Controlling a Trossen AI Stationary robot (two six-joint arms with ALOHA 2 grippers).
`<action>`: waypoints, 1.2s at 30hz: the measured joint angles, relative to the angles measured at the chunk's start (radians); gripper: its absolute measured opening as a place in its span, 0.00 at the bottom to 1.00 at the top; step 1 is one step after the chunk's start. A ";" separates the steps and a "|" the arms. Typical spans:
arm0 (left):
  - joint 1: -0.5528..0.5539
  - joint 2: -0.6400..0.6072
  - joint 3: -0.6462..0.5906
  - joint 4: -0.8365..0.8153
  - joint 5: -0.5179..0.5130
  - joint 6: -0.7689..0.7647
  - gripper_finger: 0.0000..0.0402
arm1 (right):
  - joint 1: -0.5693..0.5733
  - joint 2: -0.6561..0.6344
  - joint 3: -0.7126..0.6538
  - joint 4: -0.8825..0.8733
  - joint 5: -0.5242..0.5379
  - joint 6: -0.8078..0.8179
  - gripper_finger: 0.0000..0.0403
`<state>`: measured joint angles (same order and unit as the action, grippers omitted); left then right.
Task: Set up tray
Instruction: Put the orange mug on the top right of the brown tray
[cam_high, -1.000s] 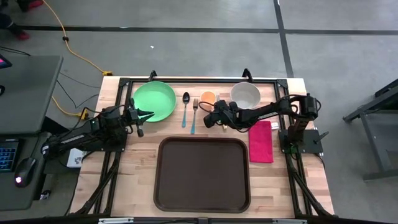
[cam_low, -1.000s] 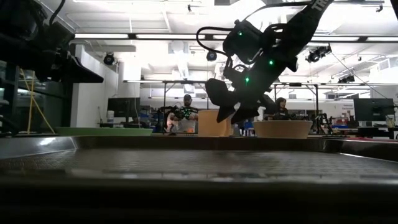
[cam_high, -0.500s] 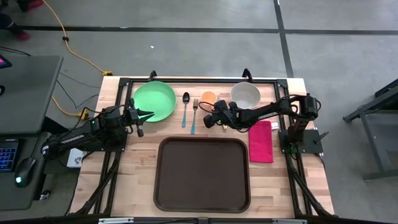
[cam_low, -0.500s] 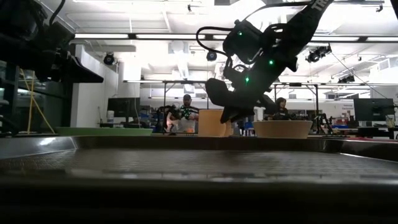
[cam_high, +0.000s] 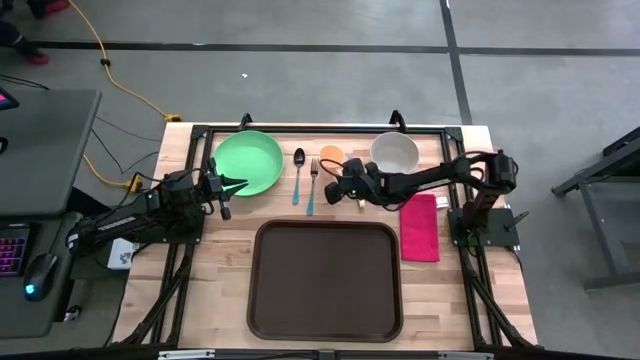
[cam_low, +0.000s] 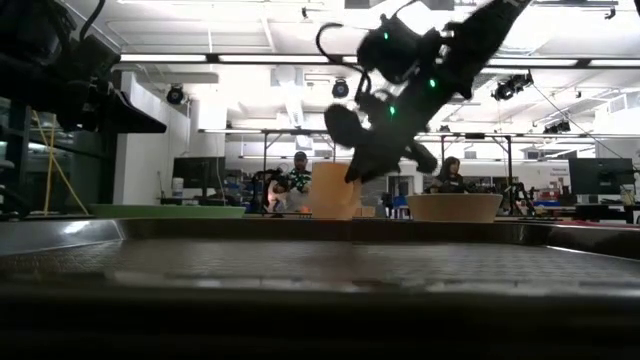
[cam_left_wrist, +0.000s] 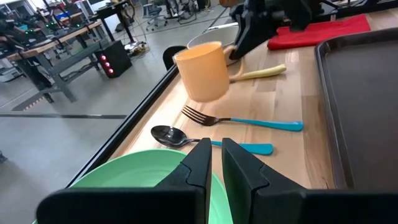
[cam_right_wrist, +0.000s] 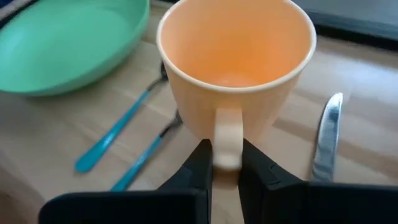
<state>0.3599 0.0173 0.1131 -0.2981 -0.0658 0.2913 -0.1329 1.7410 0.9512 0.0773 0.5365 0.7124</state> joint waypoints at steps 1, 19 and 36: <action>0.000 0.000 0.000 0.000 0.000 0.000 0.17 | 0.000 -0.012 0.020 -0.030 -0.004 -0.009 0.06; 0.000 0.000 0.000 -0.009 0.003 -0.004 0.17 | 0.283 -0.211 0.403 -0.797 -0.010 0.217 0.06; 0.000 0.000 0.000 -0.020 0.003 0.000 0.17 | 0.650 -0.015 0.373 -1.048 0.008 0.779 0.06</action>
<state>0.3599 0.0170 0.1131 -0.3180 -0.0630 0.2909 0.5166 1.7256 1.3243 -0.9705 0.5443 1.4919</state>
